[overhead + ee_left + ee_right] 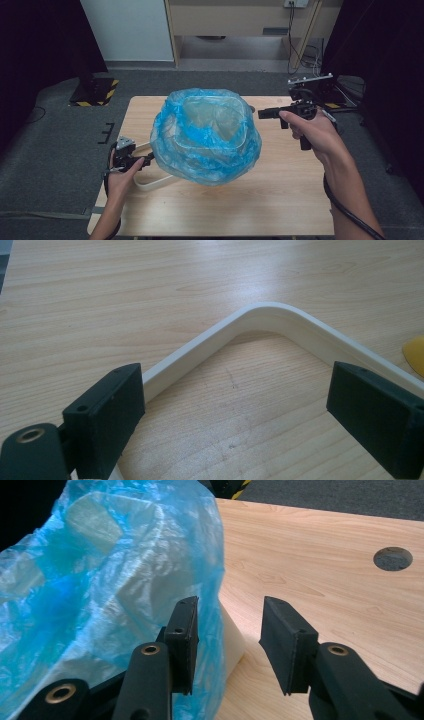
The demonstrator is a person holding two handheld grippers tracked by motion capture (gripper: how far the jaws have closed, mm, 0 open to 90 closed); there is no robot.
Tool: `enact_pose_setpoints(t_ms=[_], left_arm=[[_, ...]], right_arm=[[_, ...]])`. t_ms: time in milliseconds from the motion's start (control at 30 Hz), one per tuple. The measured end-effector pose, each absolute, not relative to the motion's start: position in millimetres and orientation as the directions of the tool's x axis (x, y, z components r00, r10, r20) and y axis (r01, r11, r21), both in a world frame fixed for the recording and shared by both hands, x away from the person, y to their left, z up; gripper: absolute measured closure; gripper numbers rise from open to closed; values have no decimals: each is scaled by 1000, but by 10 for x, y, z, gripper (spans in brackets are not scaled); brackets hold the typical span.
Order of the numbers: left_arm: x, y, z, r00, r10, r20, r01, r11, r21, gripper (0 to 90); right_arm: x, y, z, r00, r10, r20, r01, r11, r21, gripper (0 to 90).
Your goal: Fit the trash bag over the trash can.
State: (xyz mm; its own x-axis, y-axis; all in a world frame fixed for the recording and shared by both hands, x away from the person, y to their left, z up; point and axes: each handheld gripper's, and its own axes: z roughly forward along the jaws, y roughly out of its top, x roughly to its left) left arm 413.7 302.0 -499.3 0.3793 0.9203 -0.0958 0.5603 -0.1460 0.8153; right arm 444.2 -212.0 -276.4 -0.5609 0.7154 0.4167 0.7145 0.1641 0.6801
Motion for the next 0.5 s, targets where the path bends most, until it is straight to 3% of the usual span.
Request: enact_pose_setpoints(t_ms=[500], left_arm=[[4138, 3024, -5000, 378, 921, -97, 563, -146, 814, 78]], right_arm=[[4490, -2230, -2996, -531, 736, 420, 735, 153, 661, 579]])
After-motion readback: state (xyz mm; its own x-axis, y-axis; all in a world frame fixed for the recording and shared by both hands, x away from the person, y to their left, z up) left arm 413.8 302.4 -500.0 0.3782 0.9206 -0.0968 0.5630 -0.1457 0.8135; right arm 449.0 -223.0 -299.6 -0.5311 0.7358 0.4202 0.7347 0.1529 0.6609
